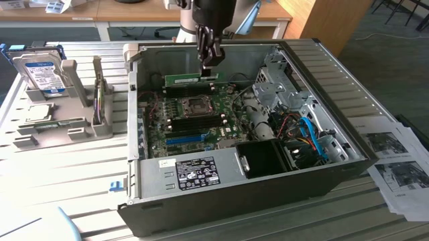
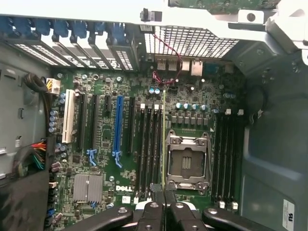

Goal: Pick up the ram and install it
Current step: 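Pick up the ram and move it above insertion slot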

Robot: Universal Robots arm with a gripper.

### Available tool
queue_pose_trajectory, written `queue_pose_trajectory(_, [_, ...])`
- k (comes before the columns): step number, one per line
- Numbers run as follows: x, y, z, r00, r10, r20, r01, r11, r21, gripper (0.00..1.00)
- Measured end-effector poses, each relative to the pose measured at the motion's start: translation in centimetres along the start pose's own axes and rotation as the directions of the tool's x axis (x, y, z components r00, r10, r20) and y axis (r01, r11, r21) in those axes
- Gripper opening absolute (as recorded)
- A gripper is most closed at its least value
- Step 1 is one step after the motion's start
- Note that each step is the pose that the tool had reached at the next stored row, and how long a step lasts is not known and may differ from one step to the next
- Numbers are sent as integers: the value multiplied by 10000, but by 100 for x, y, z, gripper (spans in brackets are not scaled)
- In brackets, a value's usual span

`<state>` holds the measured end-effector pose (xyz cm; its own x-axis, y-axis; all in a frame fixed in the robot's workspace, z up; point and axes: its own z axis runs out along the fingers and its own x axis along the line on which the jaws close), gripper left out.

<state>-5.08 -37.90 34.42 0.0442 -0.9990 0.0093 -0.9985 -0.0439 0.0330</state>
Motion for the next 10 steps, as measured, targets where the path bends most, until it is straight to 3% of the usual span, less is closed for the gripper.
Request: queue_pose_trajectory(10, [0, -1, 37, 10000, 0, 0, 0, 10000, 1, 11])
